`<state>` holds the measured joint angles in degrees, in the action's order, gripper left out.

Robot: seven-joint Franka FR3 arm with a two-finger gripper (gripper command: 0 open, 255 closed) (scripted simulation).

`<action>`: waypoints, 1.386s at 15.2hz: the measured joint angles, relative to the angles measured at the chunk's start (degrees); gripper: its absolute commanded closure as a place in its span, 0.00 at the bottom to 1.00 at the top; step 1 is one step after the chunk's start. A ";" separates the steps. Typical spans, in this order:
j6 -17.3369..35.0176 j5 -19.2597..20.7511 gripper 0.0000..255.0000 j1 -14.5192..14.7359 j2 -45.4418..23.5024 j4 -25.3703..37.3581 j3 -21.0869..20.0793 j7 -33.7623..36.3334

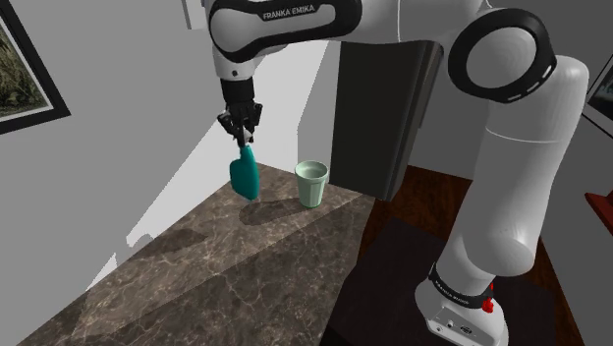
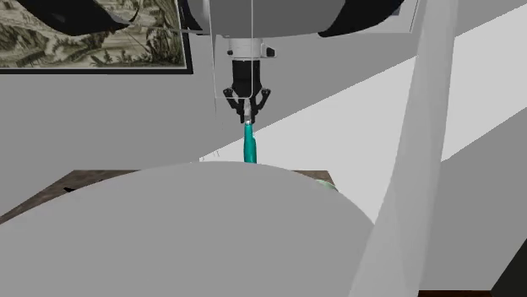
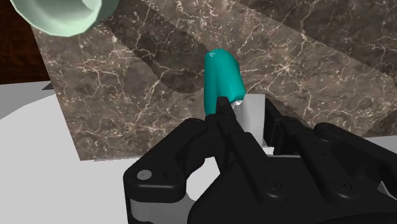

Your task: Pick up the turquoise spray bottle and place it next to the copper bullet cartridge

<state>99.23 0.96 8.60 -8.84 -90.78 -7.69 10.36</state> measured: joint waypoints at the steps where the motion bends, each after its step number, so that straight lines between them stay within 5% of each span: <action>1: -0.83 -0.06 1.00 0.53 0.97 -0.10 -0.42 0.93; 10: -5.76 -1.42 1.00 4.96 9.68 -3.76 -4.42 9.30; 21: -14.01 -3.05 1.00 10.79 14.35 0.14 -10.88 21.69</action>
<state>85.21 -2.09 19.39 5.50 -90.64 -18.58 32.06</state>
